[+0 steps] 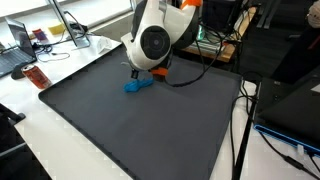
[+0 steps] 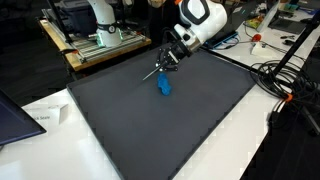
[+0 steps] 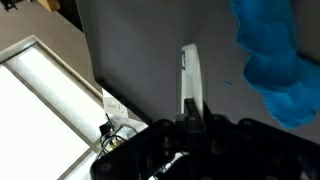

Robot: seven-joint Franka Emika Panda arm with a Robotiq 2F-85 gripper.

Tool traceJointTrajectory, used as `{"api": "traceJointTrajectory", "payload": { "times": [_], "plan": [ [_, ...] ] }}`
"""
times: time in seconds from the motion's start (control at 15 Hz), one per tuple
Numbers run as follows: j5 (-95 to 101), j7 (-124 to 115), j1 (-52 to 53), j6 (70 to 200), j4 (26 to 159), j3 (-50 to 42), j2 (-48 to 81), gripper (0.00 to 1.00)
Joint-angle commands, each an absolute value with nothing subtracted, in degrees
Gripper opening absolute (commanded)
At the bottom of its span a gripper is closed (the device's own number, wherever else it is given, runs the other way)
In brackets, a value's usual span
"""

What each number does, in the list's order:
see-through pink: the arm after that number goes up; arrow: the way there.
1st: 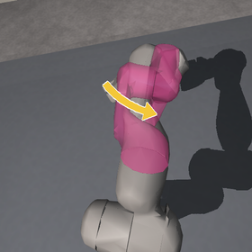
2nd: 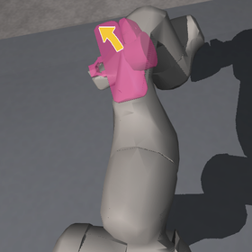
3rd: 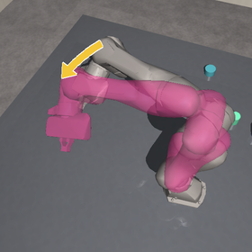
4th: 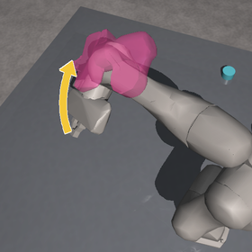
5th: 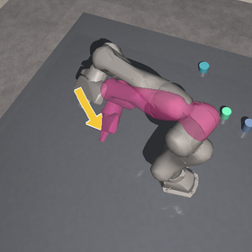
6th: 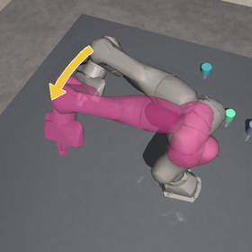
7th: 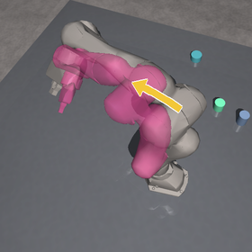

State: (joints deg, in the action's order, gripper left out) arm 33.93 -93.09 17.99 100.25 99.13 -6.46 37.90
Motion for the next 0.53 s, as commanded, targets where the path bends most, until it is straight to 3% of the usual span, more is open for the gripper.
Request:
{"api": "traceJointTrajectory", "payload": {
  "times": [0.0,0.47],
  "plan": [
    [36.3,-97.6,19.2,96.6,96.3,-6.0,40.5,0.01],
    [39.7,-102.5,21.0,88.9,96.7,-5.0,38.7,0.01]
  ]
}}
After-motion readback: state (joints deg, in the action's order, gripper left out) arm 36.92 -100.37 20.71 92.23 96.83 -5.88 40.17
